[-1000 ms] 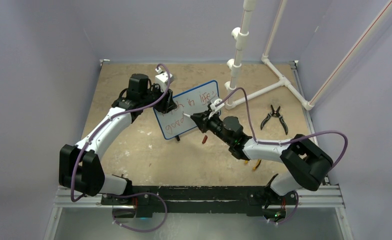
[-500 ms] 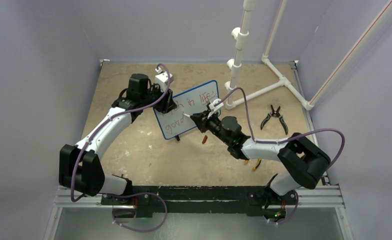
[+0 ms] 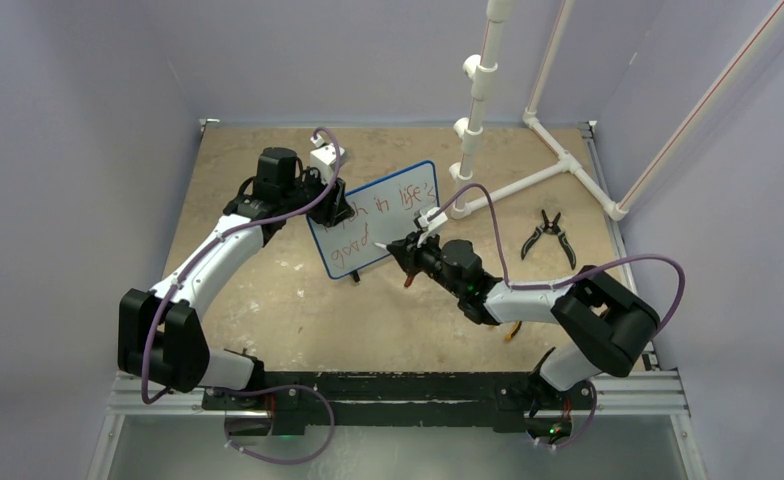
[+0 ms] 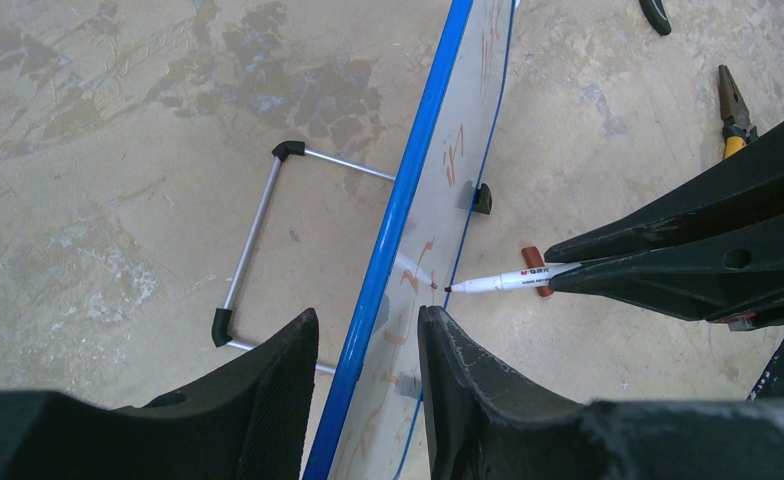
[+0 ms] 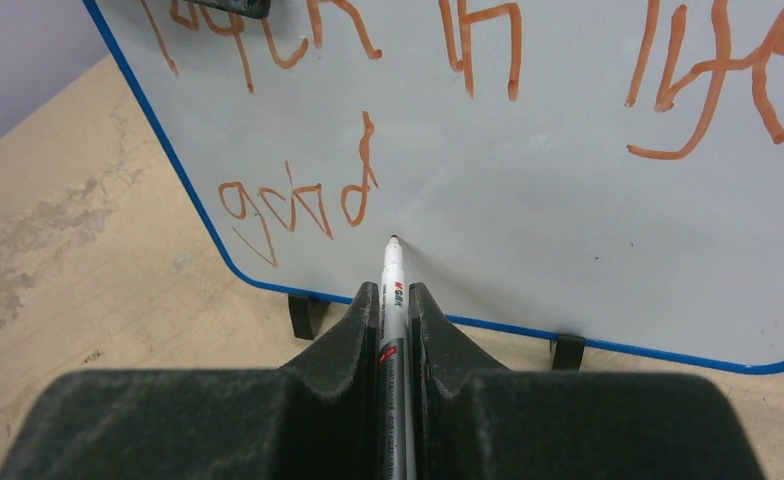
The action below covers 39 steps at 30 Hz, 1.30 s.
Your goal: Write a sentence on the whiteboard
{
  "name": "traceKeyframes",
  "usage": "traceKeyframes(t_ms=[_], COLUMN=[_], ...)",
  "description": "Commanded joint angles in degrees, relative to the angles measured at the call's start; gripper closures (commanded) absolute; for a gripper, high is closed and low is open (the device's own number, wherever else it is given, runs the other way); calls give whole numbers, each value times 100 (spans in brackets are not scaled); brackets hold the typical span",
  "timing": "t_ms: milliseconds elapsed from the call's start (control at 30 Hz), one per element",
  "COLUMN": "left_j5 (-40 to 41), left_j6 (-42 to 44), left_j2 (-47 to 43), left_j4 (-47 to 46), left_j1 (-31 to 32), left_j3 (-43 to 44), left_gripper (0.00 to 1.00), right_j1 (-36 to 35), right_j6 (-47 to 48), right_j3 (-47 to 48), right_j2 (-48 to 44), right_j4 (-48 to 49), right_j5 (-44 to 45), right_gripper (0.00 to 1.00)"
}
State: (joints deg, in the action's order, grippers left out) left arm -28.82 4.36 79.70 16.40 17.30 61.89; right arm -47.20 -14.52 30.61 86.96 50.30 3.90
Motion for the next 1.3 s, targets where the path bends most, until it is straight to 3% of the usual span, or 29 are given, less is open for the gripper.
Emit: traceKeyframes(t_ms=[0,500,1267], left_j5=[-185,-177,-192], left_j6=[140,138,139], left_j2=[-135,-183,-183], left_j4=[-146,-155,-170], left_j1=[10,10,10], left_j3=[-72,-85,-89], left_gripper=[100,100,100], right_j1=[-4,-9,-9], right_j6=[-77,81,61], right_j3=[-46,128,364], right_j2=[-7,-157,127], right_j4=[106,320,437], right_j5=[227,-193,13], right_gripper=[100,100,100])
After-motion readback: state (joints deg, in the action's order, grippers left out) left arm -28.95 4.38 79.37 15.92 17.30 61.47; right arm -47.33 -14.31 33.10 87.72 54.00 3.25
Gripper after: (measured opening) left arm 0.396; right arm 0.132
